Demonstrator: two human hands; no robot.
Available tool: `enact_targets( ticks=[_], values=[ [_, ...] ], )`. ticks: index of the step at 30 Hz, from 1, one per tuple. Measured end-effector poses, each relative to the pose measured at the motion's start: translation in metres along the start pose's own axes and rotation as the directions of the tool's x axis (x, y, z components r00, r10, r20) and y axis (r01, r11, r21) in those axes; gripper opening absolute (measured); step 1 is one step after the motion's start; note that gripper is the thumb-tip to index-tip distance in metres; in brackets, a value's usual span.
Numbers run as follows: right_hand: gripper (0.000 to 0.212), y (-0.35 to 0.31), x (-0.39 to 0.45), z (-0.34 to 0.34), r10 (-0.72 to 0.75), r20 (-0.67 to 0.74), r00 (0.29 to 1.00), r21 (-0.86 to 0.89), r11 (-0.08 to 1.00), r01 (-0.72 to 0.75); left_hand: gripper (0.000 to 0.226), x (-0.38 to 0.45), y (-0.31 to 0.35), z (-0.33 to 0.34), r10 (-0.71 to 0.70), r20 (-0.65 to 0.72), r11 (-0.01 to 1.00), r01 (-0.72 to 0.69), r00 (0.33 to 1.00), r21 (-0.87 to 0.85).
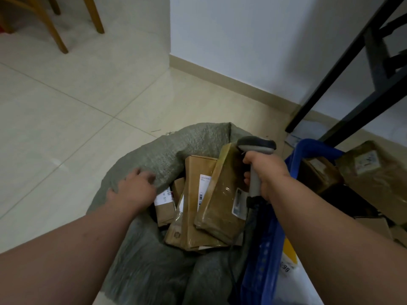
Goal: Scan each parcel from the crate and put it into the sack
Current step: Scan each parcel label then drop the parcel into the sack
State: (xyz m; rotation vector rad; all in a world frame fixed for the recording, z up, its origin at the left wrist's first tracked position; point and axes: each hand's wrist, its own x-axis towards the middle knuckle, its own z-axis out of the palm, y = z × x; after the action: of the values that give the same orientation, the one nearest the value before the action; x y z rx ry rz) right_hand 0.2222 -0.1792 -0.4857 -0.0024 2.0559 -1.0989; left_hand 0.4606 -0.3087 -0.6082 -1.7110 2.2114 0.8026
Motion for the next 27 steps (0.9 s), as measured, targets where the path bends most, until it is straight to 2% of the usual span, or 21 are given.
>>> enact_targets(
  ticks=[2,4,6,7,9,12,15,17,19,21,24,27],
  values=[
    [0.014,-0.014,-0.012,-0.004,-0.047,-0.009,0.999,0.064,0.997,0.048,0.022,-0.005,-0.007,0.007,-0.020,0.095,0.999,0.016,0.995,0.050],
    [0.015,-0.027,-0.024,-0.011,-0.136,-0.029,0.990,0.101,0.985,0.139,0.030,-0.012,-0.018,0.016,-0.057,0.183,0.996,0.043,0.981,0.080],
    [0.015,-0.038,-0.033,-0.017,-0.225,-0.042,0.974,0.109,0.968,0.228,0.045,-0.017,-0.022,0.017,-0.082,0.182,0.995,0.069,0.980,0.077],
    [0.015,-0.043,-0.036,-0.020,-0.247,-0.045,0.968,0.100,0.963,0.251,0.051,-0.018,-0.022,0.013,-0.079,0.131,0.996,0.075,0.988,0.038],
    [0.013,-0.050,-0.041,-0.026,-0.267,-0.036,0.963,0.090,0.959,0.269,0.048,-0.022,-0.015,-0.001,-0.043,-0.071,0.987,0.031,0.997,-0.158],
    [0.010,-0.047,-0.046,-0.035,-0.324,-0.043,0.945,0.090,0.941,0.327,0.046,-0.039,0.009,-0.041,0.001,-0.344,0.951,-0.107,0.939,-0.290],
    [0.016,-0.043,-0.056,-0.050,-0.340,-0.116,0.933,0.067,0.935,0.349,0.068,-0.062,0.040,-0.084,0.087,-0.474,0.927,-0.246,0.876,-0.284],
    [0.016,-0.046,-0.066,-0.063,-0.364,-0.160,0.918,0.088,0.921,0.381,0.081,-0.080,0.059,-0.111,0.090,-0.493,0.890,-0.292,0.866,-0.350],
    [0.016,-0.052,-0.078,-0.077,-0.405,-0.177,0.897,0.126,0.895,0.428,0.086,-0.095,0.077,-0.139,0.049,-0.489,0.824,-0.312,0.871,-0.473],
    [0.016,-0.058,-0.092,-0.091,-0.421,-0.183,0.888,0.179,0.874,0.452,0.077,-0.107,0.093,-0.167,0.012,-0.474,0.726,-0.334,0.880,-0.601],
    [0.013,-0.071,-0.115,-0.111,-0.460,-0.219,0.861,0.228,0.833,0.503,0.061,-0.134,0.116,-0.204,-0.013,-0.414,0.478,-0.358,0.910,-0.802],
    [0.011,-0.084,-0.138,-0.127,-0.520,-0.220,0.825,0.270,0.781,0.564,0.048,-0.169,0.134,-0.234,0.012,-0.476,0.393,-0.442,0.879,-0.806]
  ],
)
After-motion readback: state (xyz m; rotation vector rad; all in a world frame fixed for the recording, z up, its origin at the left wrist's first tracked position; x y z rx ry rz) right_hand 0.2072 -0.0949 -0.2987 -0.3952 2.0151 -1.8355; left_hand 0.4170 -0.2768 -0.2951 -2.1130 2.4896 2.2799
